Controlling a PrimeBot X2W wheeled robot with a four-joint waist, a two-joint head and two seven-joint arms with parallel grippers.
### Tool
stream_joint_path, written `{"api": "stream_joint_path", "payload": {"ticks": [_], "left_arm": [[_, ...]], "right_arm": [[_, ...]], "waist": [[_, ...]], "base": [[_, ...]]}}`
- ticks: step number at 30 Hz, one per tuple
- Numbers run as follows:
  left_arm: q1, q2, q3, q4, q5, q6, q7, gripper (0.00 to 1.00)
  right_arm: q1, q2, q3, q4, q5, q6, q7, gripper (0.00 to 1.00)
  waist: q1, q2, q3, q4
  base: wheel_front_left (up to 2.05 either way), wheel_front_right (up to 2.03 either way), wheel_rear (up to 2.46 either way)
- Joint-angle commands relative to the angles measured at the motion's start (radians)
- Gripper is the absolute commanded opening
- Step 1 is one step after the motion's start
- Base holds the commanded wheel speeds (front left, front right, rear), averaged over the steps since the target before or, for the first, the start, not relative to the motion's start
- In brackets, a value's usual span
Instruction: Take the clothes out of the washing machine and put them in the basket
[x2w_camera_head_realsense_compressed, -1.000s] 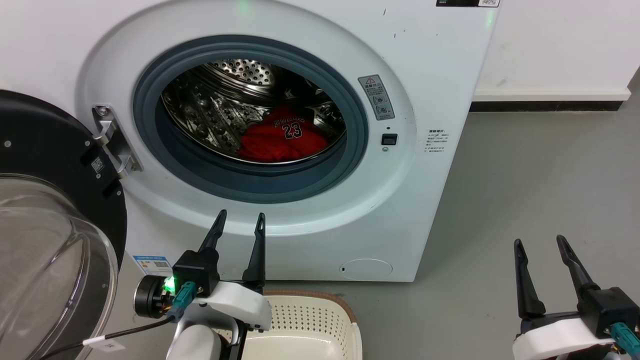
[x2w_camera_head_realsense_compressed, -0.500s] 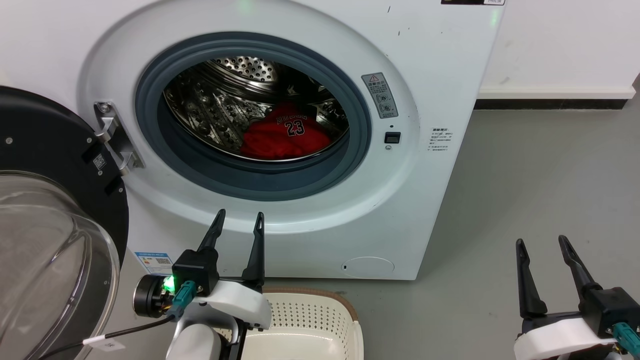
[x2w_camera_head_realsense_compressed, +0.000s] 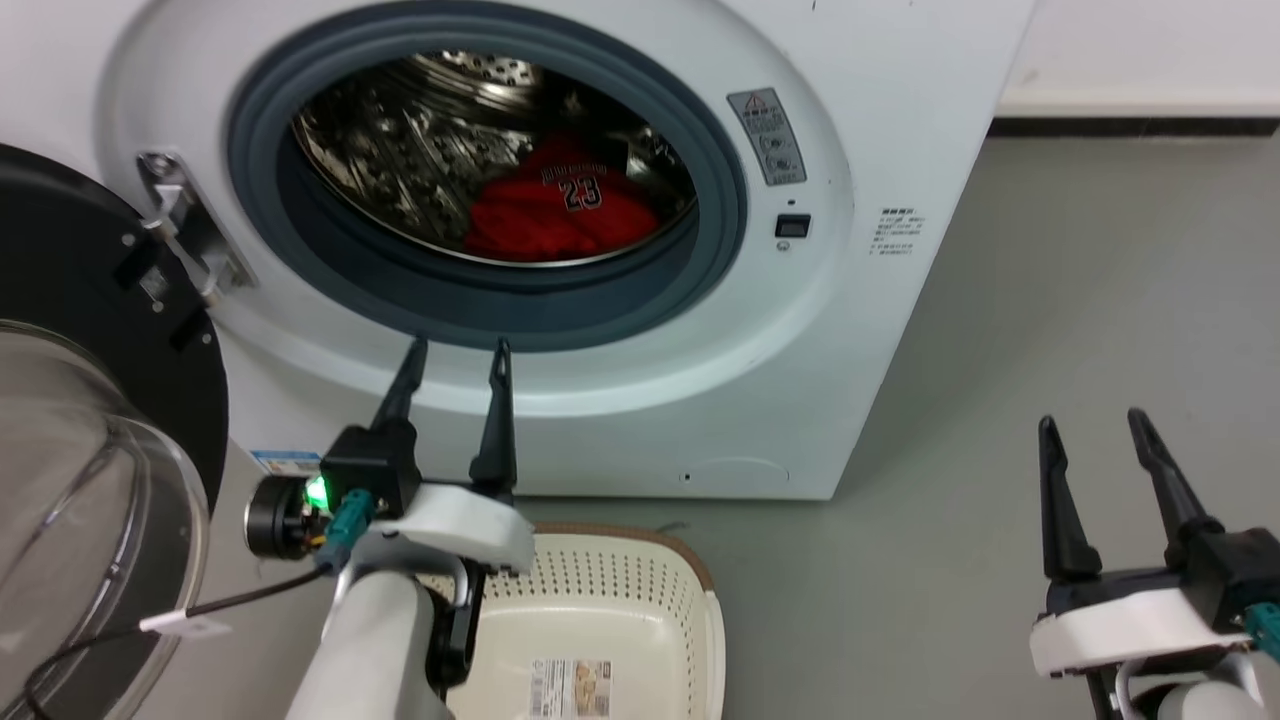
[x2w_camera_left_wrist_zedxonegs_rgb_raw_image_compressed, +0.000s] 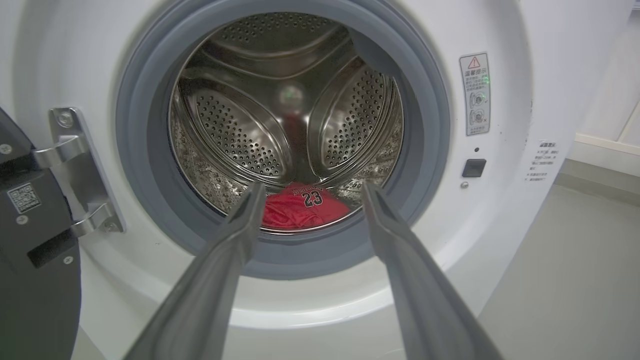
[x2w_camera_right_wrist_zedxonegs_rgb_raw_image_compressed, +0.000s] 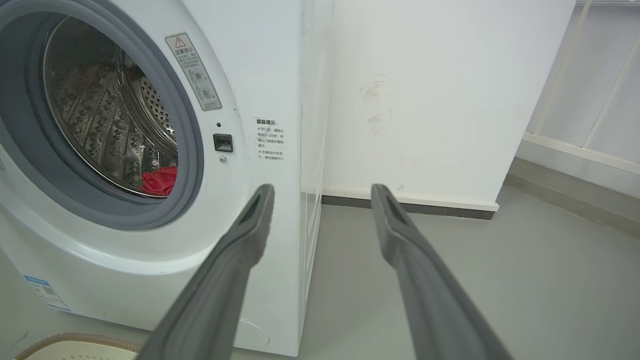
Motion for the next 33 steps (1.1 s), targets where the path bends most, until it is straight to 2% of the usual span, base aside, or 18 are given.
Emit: {"api": "stream_joint_path", "payload": {"ticks": [1,6,12,23,27,28,33], "left_arm": [[-0.03,0.001,0.006,-0.002,-0.005,0.005,-0.003,1.0],[-0.129,0.002,0.028,0.011,0.003,0.022,-0.003,1.0],[-0.273,0.011,0.073,0.053,0.024,0.02,-0.003,1.0],[-0.529,0.037,0.125,0.185,0.049,0.017,-0.003,1.0],[-0.624,0.062,0.145,0.263,0.054,0.023,-0.003,1.0],[-0.703,0.094,0.154,0.347,0.054,0.021,-0.003,1.0],[-0.831,0.14,0.153,0.493,0.06,0.014,0.015,1.0]], "right_arm": [[-0.022,0.001,0.002,-0.011,0.007,0.0,0.0,1.0],[-0.077,0.001,0.01,-0.044,0.012,0.0,0.0,1.0],[-0.14,0.001,0.03,-0.074,0.019,0.0,-0.002,1.0],[-0.22,0.001,0.057,-0.091,0.037,0.0,-0.01,1.0],[-0.238,0.001,0.075,-0.09,0.049,0.0,-0.011,1.0],[-0.247,0.001,0.089,-0.087,0.062,0.0,-0.01,1.0],[-0.253,0.001,0.115,-0.084,0.086,0.0,-0.01,1.0]], "waist": [[0.0,0.0,0.054,-0.011],[0.0,0.0,0.167,-0.026],[0.0,0.0,0.296,-0.056],[0.0,0.0,0.455,-0.092],[0.0,0.0,0.488,-0.119],[0.0,0.0,0.507,-0.144],[0.0,0.0,0.532,-0.187]], "base": [[0.0,0.0,0.0],[0.0,0.0,0.0],[0.0,0.0,0.0],[0.0,0.0,0.0],[0.0,0.0,0.0],[0.0,0.0,0.0],[0.0,0.0,0.0]]}}
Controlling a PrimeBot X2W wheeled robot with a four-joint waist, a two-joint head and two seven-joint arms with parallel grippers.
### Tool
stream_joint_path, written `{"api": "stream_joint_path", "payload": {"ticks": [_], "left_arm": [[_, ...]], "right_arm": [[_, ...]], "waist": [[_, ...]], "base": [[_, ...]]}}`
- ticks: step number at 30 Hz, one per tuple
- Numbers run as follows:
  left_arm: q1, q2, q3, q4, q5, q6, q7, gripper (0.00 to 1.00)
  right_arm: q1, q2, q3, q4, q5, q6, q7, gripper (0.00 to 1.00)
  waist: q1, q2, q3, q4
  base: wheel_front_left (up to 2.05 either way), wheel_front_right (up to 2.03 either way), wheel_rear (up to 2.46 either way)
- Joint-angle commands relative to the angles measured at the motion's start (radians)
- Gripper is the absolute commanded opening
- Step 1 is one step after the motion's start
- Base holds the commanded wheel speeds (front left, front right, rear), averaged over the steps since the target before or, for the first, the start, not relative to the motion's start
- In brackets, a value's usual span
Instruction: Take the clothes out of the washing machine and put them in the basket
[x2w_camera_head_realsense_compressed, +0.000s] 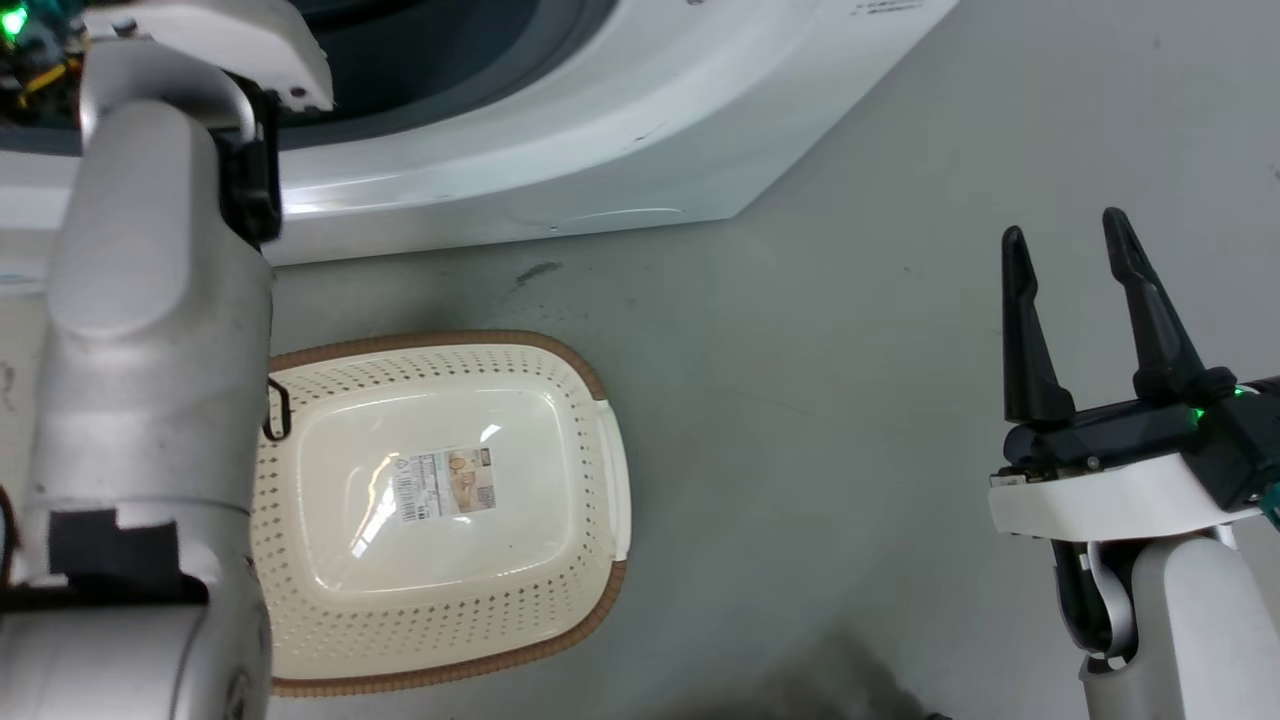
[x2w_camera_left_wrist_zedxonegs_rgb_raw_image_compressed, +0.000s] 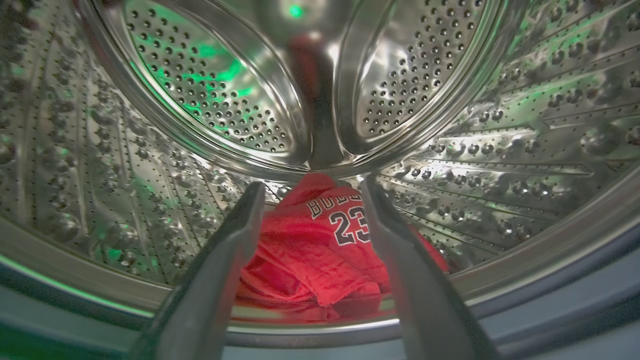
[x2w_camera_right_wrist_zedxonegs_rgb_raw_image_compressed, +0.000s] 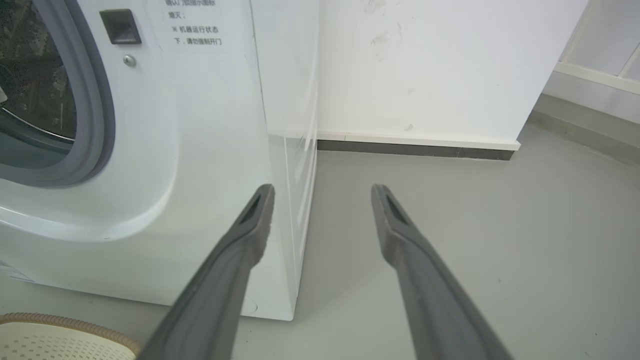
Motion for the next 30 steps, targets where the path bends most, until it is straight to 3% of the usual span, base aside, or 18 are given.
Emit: {"api": "stream_joint_path", "payload": {"ticks": [1,15,30], "left_arm": [[-0.049,0.019,-0.001,0.034,0.005,-0.008,0.015,1.0],[-0.318,0.109,-0.033,0.279,0.006,-0.057,0.255,1.0],[-0.522,0.188,-0.101,0.453,0.043,-0.083,0.724,1.0]], "right_arm": [[-0.014,0.002,0.009,-0.001,0.008,-0.001,-0.002,1.0],[-0.042,0.002,0.068,0.005,0.072,-0.001,-0.002,1.0],[-0.076,0.002,0.141,0.03,0.142,-0.001,-0.002,1.0]], "waist": [[-0.0002,0.0,0.021,-0.028],[-0.0002,0.0,0.099,-0.105],[-0.0002,0.0,0.157,-0.177]], "base": [[0.0,0.0,0.0],[0.0,0.0,0.0],[0.0,0.0,0.0]]}}
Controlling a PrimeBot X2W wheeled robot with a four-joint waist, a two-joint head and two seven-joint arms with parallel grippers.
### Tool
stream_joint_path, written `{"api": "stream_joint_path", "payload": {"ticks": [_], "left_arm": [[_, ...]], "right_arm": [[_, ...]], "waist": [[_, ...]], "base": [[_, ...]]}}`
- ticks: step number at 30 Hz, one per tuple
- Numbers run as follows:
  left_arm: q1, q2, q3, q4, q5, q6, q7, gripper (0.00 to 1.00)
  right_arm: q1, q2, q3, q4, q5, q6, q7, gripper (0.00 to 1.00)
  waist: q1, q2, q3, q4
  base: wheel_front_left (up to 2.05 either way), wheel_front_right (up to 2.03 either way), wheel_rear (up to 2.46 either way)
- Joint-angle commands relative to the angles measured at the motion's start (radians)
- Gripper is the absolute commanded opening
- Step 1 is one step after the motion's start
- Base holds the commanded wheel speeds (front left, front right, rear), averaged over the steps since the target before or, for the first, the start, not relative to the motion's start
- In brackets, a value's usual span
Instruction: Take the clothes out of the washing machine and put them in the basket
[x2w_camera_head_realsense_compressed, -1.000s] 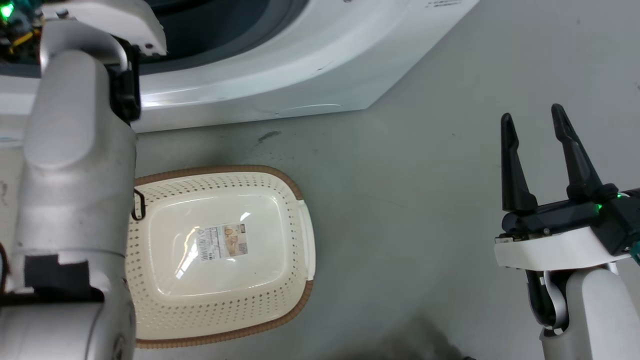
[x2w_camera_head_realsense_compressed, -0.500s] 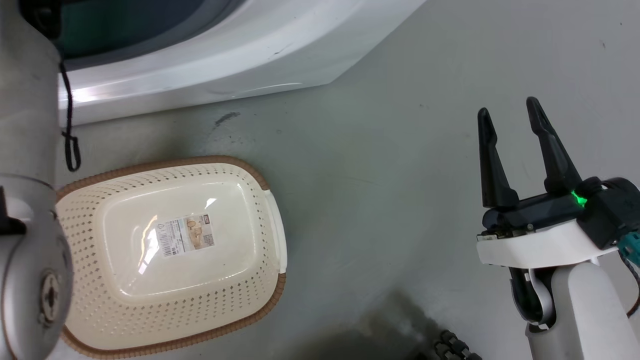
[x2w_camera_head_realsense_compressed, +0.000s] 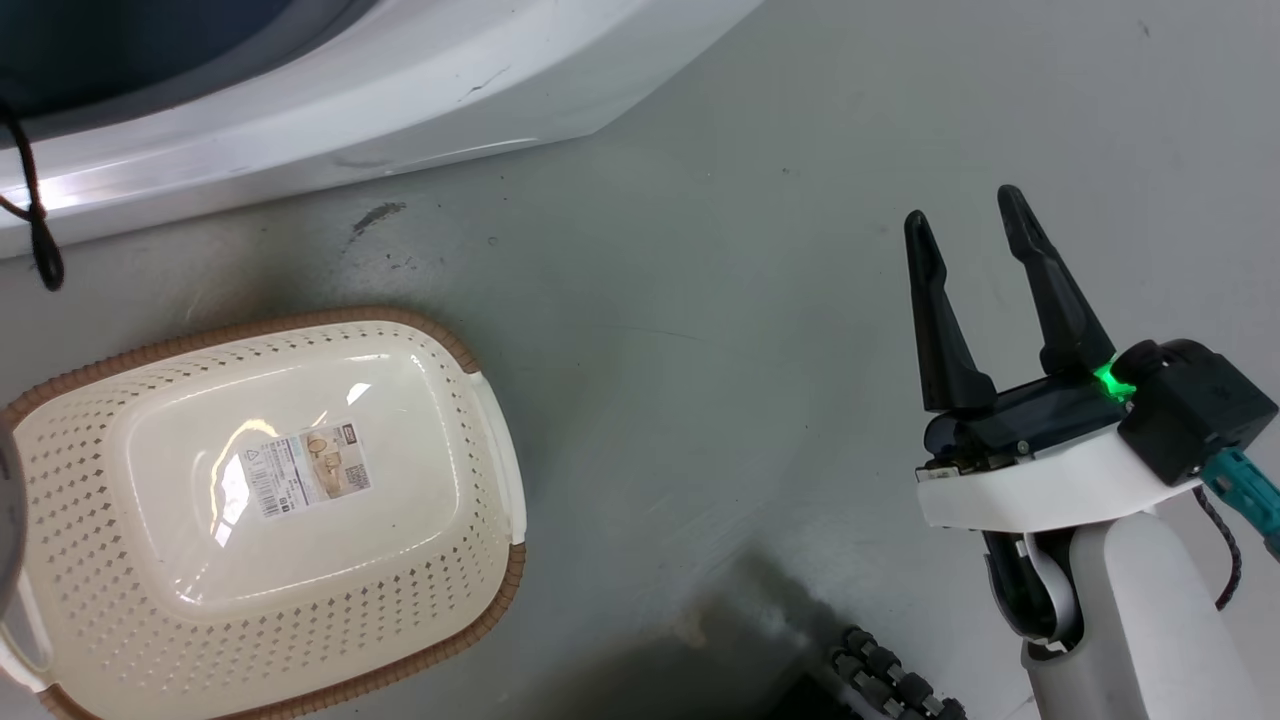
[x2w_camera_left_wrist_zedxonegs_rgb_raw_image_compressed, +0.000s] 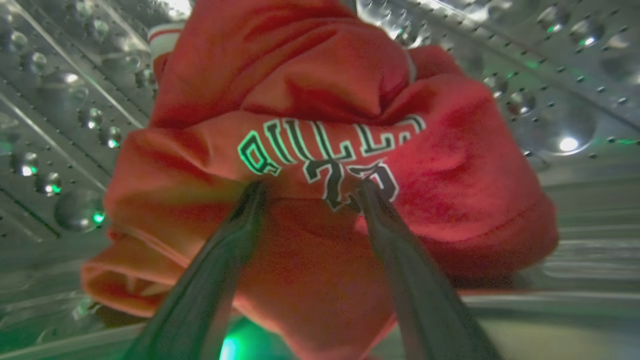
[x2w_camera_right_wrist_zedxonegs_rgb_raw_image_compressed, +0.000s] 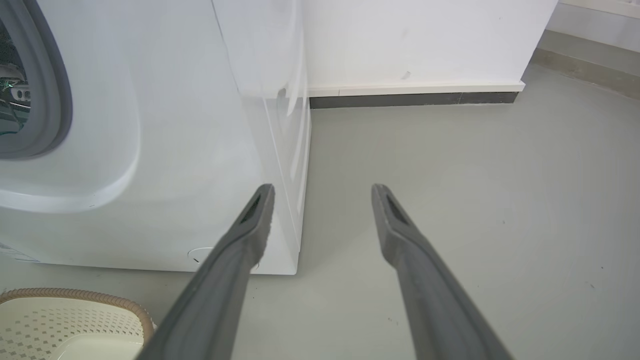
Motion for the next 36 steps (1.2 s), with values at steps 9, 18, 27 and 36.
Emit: {"api": "stream_joint_path", "payload": {"ticks": [9,18,27,36], "left_arm": [[-0.022,0.028,-0.025,0.007,0.006,0.02,0.101,0.0],[0.039,0.025,-0.034,-0.07,-0.006,0.043,-0.031,0.0],[0.173,-0.011,-0.021,-0.149,-0.045,0.053,-0.382,0.0],[0.301,-0.053,0.023,-0.102,-0.118,0.048,-0.644,0.0]], "right_arm": [[-0.021,0.002,0.015,0.012,0.015,0.0,-0.002,1.0],[-0.026,0.002,0.012,0.023,0.02,0.0,-0.002,1.0],[-0.007,0.002,-0.021,0.038,-0.009,0.0,-0.002,1.0],[0.044,0.002,-0.05,0.062,-0.037,0.0,-0.002,1.0]], "waist": [[-0.0001,0.0,0.004,-0.019],[-0.0001,0.0,-0.014,-0.012],[-0.0001,0.0,-0.114,0.033],[-0.0001,0.0,-0.253,0.078]], "base": [[0.0,0.0,0.0],[0.0,0.0,0.0],[0.0,0.0,0.0],[0.0,0.0,0.0]]}}
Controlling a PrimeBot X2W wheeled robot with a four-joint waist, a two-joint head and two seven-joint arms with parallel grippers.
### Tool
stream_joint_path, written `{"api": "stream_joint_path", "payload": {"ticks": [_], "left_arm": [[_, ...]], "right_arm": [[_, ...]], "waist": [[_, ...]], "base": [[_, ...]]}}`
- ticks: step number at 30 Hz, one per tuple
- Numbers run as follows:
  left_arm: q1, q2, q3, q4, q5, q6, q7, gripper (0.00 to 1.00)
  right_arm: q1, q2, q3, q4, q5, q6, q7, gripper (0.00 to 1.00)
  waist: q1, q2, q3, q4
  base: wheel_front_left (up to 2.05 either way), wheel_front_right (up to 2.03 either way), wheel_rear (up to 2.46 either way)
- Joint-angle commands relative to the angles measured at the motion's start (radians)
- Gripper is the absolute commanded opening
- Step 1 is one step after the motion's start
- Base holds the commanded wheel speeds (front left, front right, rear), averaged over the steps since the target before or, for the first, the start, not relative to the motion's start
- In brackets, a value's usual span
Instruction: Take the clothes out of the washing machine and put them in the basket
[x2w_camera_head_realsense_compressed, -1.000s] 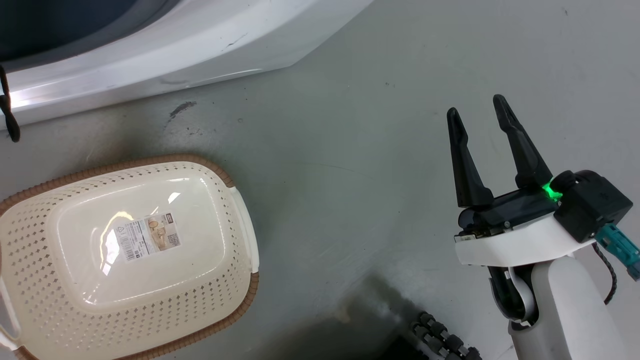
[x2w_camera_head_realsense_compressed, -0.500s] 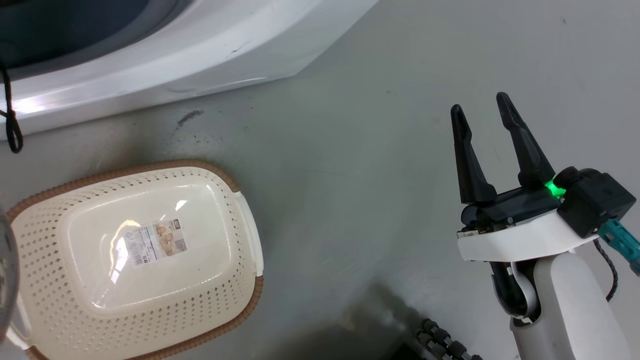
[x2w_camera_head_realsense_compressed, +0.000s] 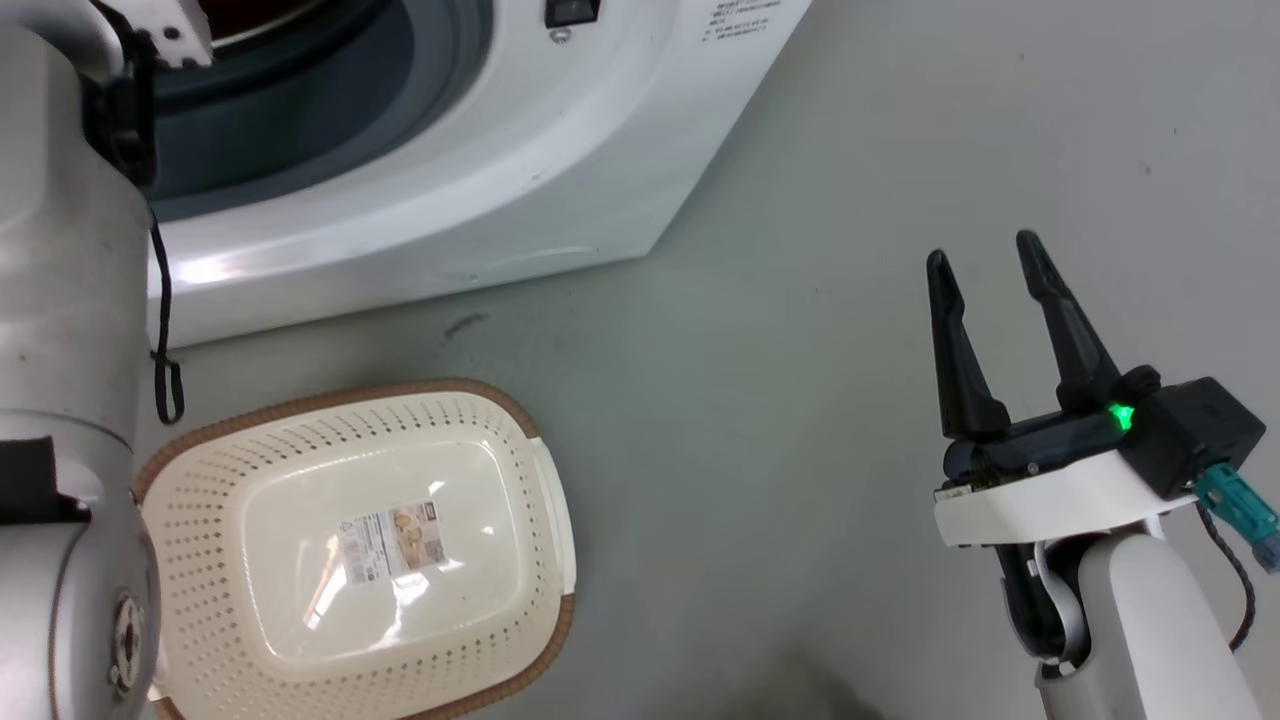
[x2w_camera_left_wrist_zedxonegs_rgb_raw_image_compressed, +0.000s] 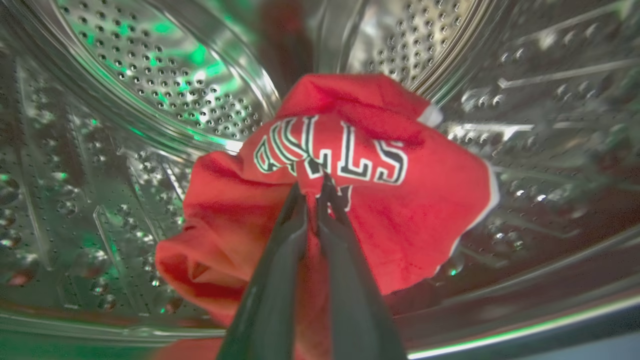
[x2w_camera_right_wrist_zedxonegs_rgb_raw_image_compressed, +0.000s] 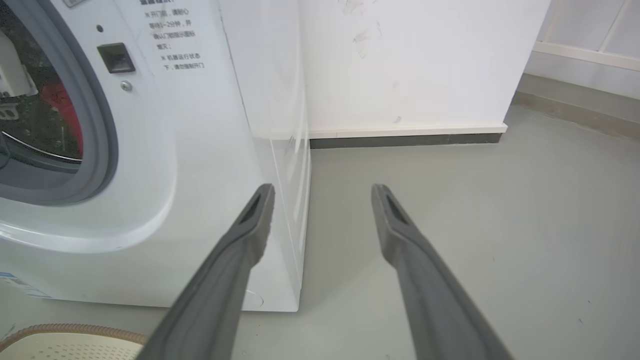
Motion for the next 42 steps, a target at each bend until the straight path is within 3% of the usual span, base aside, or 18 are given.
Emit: {"api": "stream_joint_path", "payload": {"ticks": [1,12,29,42], "left_arm": [[0.025,-0.001,0.003,0.011,-0.004,-0.006,-0.022,0.0],[0.205,-0.035,0.044,0.01,-0.069,-0.022,-0.105,0.0],[0.638,-0.096,0.14,-0.464,-0.046,-0.027,-0.105,0.0],[0.975,-0.203,0.141,-0.839,0.006,-0.035,-0.105,0.0]], "right_arm": [[0.018,0.001,-0.003,0.005,-0.006,0.0,-0.002,1.0],[0.102,0.001,-0.03,0.04,-0.023,0.0,-0.002,1.0],[0.198,0.001,-0.059,0.032,-0.037,0.0,0.028,1.0],[0.293,0.001,-0.084,-0.045,-0.054,0.0,0.077,1.0]], "waist": [[0.0001,0.0,-0.054,0.022],[0.0001,0.0,-0.217,0.065],[0.0001,0.0,-0.393,0.131],[0.0001,0.0,-0.494,0.185]], "base": [[0.0,0.0,0.0],[0.0,0.0,0.0],[0.0,0.0,0.0],[0.0,0.0,0.0]]}}
